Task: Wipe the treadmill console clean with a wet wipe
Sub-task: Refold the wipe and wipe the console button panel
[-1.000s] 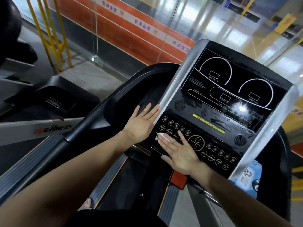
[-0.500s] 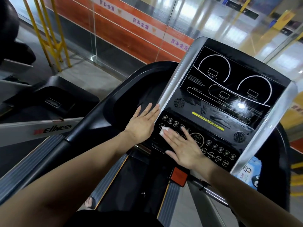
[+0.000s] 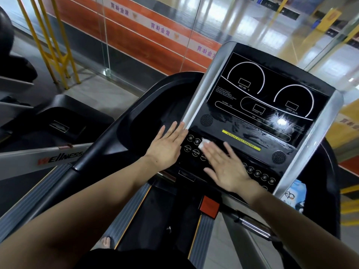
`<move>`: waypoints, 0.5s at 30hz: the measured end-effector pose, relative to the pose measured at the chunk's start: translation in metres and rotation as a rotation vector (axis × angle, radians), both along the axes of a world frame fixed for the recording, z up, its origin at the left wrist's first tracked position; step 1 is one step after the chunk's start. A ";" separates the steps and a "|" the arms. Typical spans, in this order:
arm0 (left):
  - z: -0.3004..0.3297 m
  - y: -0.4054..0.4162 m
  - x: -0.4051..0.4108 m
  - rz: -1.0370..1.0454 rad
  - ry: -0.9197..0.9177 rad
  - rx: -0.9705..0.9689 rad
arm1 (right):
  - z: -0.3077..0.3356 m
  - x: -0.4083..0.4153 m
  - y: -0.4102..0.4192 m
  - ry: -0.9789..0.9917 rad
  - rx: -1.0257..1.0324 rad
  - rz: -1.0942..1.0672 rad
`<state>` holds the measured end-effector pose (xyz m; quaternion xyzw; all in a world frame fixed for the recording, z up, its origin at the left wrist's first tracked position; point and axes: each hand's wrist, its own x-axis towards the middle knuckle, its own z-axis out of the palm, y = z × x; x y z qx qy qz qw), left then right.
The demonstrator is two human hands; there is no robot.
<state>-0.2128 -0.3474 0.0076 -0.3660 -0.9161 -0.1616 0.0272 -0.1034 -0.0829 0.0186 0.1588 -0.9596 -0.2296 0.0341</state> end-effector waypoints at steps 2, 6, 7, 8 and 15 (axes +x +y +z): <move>0.002 0.001 0.002 -0.013 0.012 0.004 | 0.005 -0.001 0.002 0.036 -0.031 -0.084; 0.004 0.006 0.006 -0.025 0.047 0.014 | -0.025 0.023 -0.012 -0.039 -0.028 0.006; 0.006 0.007 0.006 -0.029 0.048 0.017 | -0.028 0.026 -0.012 -0.049 -0.015 0.034; 0.006 0.008 0.006 -0.031 0.051 0.017 | -0.027 0.027 -0.009 -0.047 -0.007 0.049; 0.007 0.012 0.009 -0.047 0.069 0.018 | -0.017 0.023 -0.007 -0.040 -0.017 -0.007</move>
